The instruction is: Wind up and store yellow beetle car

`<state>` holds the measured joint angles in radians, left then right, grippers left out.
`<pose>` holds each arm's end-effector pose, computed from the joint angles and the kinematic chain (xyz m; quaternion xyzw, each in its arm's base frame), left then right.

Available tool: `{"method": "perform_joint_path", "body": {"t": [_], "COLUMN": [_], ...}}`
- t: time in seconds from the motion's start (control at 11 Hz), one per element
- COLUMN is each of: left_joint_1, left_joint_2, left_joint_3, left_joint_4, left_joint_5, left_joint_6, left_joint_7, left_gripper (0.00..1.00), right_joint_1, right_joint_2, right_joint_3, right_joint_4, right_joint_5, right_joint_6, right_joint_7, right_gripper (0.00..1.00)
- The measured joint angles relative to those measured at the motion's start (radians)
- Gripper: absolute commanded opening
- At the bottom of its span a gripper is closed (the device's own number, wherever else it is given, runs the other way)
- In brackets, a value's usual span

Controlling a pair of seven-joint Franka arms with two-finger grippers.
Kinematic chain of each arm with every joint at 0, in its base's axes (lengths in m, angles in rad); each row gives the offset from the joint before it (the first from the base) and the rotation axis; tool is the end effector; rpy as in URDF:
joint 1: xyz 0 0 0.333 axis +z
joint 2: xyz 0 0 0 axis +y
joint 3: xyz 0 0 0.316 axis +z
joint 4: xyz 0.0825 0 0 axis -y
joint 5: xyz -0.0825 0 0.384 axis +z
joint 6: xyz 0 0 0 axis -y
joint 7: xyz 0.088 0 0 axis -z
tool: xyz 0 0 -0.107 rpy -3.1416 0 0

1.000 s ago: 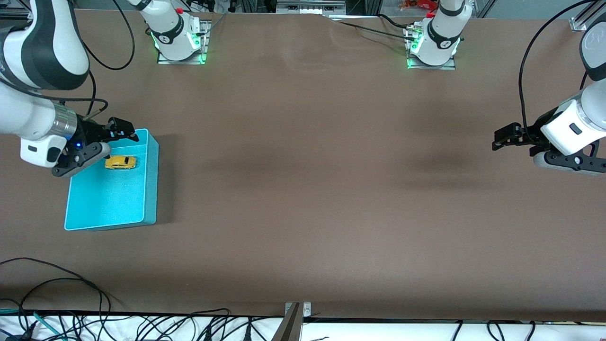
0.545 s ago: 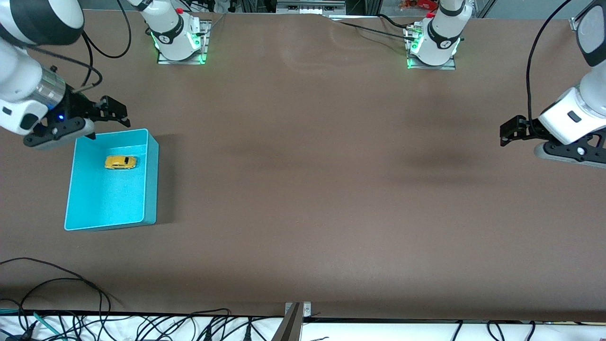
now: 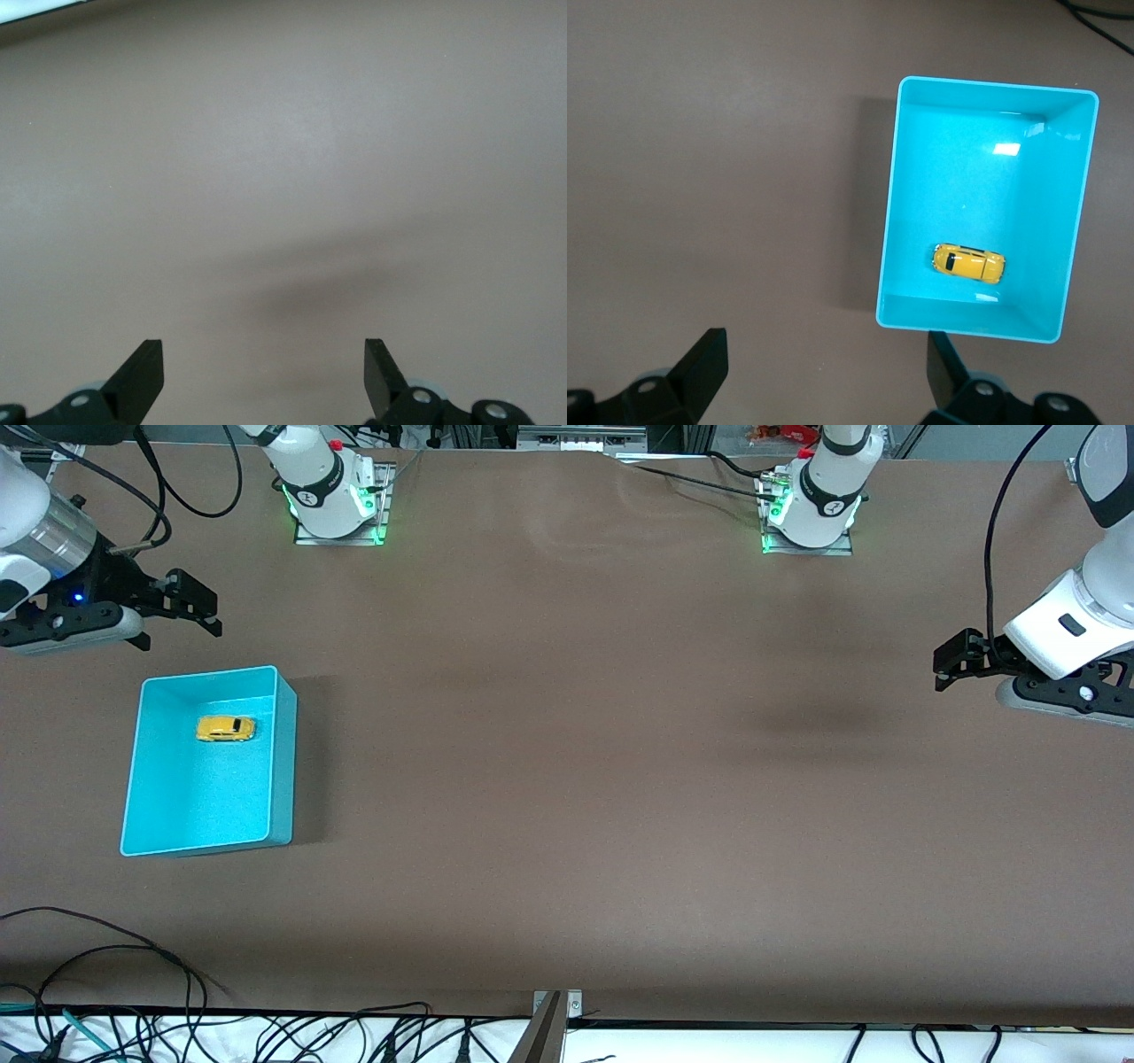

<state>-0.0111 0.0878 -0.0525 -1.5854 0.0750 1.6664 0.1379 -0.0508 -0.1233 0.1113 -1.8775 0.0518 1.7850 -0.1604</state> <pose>0.5869 -0.0288 0.5761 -0.9939 0.1041 0.0046 0.0349 0.5257 0.0390 0.5632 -0.9942 -0.1048 -0.0160 0.0178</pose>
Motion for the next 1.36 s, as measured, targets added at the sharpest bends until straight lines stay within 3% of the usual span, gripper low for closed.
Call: {"method": "perform_joint_path", "body": {"t": [0.64, 1.18, 1.36], "left_joint_1": [-0.001, -0.001, -0.001], "left_joint_2": [0.0, 0.0, 0.0], "left_joint_3": [-0.003, -0.003, -0.004], "left_joint_4": [0.0, 0.0, 0.0], "left_joint_5": [0.0, 0.0, 0.0], "left_joint_6": [-0.025, -0.033, -0.036], "left_joint_7": [0.0, 0.0, 0.0], "left_gripper": [1.0, 1.0, 1.0], "right_joint_1": [0.023, 0.025, 0.026], "right_joint_2": [0.049, 0.047, 0.045], "right_joint_3": [-0.025, -0.027, -0.035], "right_joint_4": [0.037, 0.156, 0.162], "right_joint_5": [-0.038, -0.038, -0.038], "right_joint_6": [0.098, -0.128, -0.141], "right_joint_7": [0.007, 0.05, 0.051], "right_gripper": [1.0, 1.0, 1.0]}}
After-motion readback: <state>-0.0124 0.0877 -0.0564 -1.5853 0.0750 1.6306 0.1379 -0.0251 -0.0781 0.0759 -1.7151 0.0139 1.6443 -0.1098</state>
